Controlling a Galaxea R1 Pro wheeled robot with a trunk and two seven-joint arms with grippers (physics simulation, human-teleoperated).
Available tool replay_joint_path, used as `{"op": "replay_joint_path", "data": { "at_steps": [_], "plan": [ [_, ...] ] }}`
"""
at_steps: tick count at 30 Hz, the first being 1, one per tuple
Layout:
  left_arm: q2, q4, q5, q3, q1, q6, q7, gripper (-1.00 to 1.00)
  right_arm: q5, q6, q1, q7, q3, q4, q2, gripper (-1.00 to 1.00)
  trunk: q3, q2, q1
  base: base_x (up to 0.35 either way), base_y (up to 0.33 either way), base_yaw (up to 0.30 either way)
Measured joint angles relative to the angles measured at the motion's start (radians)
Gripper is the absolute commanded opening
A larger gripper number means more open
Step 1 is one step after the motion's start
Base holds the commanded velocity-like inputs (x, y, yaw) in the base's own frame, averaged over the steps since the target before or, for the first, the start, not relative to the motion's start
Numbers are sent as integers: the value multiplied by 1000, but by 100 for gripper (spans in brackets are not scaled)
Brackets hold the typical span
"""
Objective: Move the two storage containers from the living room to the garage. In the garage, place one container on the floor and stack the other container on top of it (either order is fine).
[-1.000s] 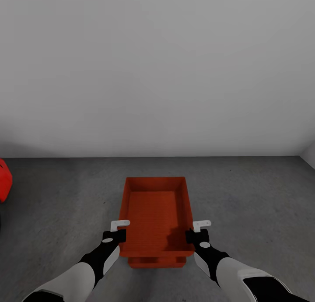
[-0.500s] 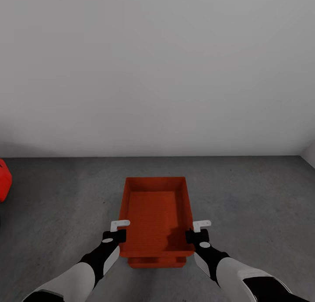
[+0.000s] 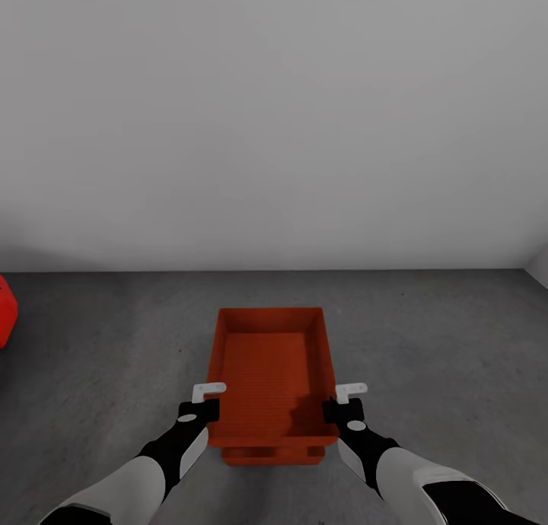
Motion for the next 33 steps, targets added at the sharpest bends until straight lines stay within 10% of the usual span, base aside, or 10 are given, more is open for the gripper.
{"op": "replay_joint_path", "data": {
  "at_steps": [33],
  "plan": [
    [0, 0, 0, 0, 0, 0, 0, -100, 0, 0, 0, 0, 0, 0, 0, -100, -103, -231, 127, 0, 0, 0]
  ]
}}
